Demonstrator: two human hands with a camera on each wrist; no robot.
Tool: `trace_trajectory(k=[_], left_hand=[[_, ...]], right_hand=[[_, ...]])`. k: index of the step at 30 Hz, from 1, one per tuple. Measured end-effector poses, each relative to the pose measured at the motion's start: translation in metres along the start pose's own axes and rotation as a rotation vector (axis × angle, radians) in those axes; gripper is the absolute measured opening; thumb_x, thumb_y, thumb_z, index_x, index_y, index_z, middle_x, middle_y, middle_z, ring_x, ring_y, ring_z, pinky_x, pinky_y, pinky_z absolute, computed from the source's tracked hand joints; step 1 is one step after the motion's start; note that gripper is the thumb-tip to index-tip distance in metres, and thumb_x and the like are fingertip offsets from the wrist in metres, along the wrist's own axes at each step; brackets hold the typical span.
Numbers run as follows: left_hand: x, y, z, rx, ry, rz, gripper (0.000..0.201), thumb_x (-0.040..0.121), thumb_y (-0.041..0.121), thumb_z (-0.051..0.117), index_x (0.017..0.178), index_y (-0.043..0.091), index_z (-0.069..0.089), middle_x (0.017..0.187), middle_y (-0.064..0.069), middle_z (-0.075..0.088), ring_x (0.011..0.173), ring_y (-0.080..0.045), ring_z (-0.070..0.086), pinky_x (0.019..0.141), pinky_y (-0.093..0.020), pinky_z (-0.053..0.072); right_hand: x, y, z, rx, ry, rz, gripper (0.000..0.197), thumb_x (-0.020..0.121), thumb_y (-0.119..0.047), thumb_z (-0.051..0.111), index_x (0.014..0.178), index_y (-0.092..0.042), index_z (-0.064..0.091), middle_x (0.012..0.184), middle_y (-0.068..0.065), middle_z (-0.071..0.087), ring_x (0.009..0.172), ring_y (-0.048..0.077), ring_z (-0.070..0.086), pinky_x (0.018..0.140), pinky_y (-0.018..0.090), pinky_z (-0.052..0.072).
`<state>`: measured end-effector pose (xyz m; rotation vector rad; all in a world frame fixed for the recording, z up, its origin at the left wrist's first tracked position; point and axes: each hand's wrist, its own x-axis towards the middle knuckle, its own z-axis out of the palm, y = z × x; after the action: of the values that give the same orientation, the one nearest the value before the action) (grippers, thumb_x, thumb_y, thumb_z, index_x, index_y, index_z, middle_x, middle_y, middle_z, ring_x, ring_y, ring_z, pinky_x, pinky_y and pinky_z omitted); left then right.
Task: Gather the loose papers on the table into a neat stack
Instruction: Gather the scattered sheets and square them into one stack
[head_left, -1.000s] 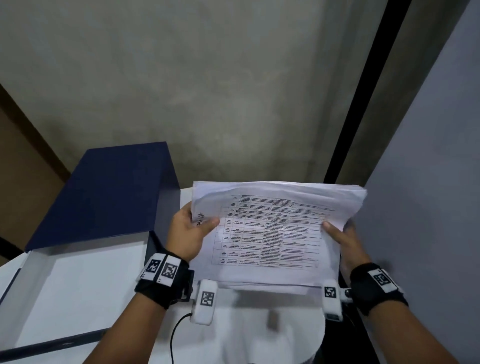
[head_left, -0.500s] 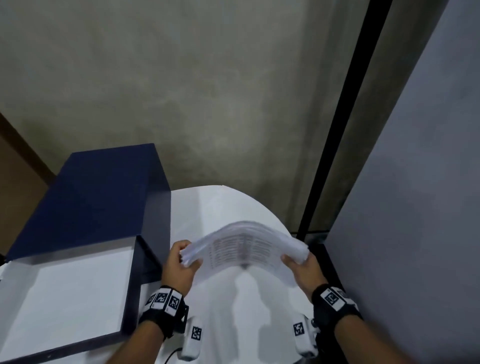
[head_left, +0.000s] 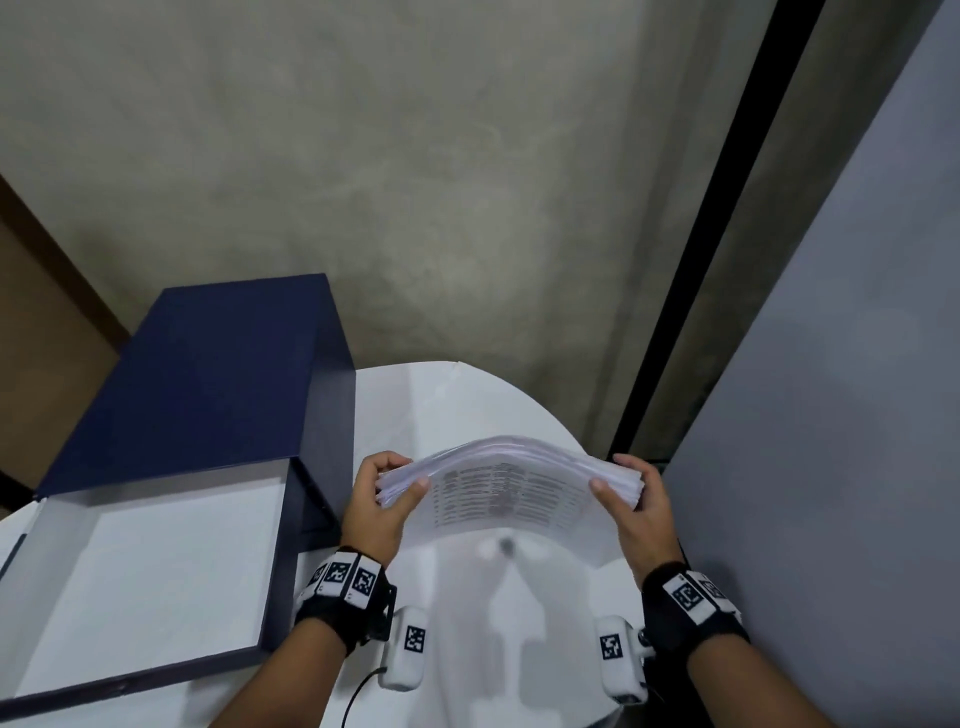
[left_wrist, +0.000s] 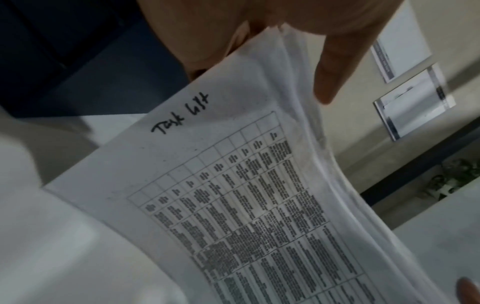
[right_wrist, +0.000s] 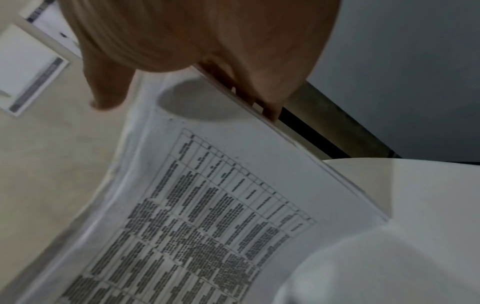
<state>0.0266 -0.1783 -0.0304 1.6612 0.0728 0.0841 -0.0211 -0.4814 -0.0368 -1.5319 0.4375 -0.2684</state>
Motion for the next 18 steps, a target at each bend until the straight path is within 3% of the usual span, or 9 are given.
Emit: trace_trajectory(k=[2, 4, 9, 15, 18], left_hand=[[0.003, 0.005, 0.005, 0.011, 0.063, 0.008, 0.023, 0.078, 0.043, 0.069, 0.088, 0.027, 0.058, 0.09, 0.004, 0.064, 0.078, -0.016, 0.06, 0.067, -0.032, 0.05], [0.007, 0.008, 0.007, 0.041, 0.124, -0.018, 0.012, 0.087, 0.036, 0.065, 0.081, 0.028, 0.058, 0.088, 0.007, 0.064, 0.076, -0.015, 0.057, 0.066, -0.035, 0.049], [0.01, 0.006, 0.007, 0.061, 0.141, 0.013, 0.01, 0.09, 0.028, 0.063, 0.081, 0.024, 0.061, 0.091, 0.004, 0.067, 0.08, -0.013, 0.058, 0.072, -0.033, 0.048], [0.016, -0.003, 0.003, 0.108, 0.17, -0.013, 0.01, 0.09, 0.028, 0.061, 0.081, 0.03, 0.061, 0.089, 0.002, 0.068, 0.08, -0.023, 0.061, 0.07, -0.045, 0.052], [0.015, -0.003, 0.002, 0.131, 0.171, -0.02, 0.008, 0.091, 0.031, 0.059, 0.084, 0.027, 0.061, 0.09, 0.002, 0.069, 0.083, -0.028, 0.063, 0.073, -0.047, 0.054]], right_hand=[[0.001, -0.008, 0.006, -0.025, 0.061, -0.045, 0.025, 0.085, -0.036, 0.076, 0.103, -0.023, 0.066, 0.097, 0.0, 0.071, 0.086, 0.016, 0.068, 0.077, 0.033, 0.055], [0.003, -0.013, 0.011, -0.031, 0.116, -0.046, 0.018, 0.09, -0.034, 0.072, 0.094, -0.017, 0.067, 0.086, 0.0, 0.068, 0.078, 0.016, 0.063, 0.072, 0.031, 0.05], [0.004, -0.019, 0.018, -0.057, 0.164, -0.068, 0.015, 0.094, -0.026, 0.067, 0.088, -0.012, 0.066, 0.081, -0.005, 0.064, 0.073, 0.011, 0.056, 0.067, 0.023, 0.044], [0.007, -0.02, 0.019, -0.07, 0.184, -0.115, 0.012, 0.095, -0.016, 0.066, 0.083, -0.018, 0.065, 0.082, -0.005, 0.065, 0.071, -0.002, 0.059, 0.069, 0.021, 0.045], [0.008, -0.016, 0.018, -0.087, 0.192, -0.114, 0.013, 0.093, -0.016, 0.067, 0.082, -0.023, 0.066, 0.084, -0.005, 0.067, 0.076, 0.006, 0.062, 0.071, 0.025, 0.047]])
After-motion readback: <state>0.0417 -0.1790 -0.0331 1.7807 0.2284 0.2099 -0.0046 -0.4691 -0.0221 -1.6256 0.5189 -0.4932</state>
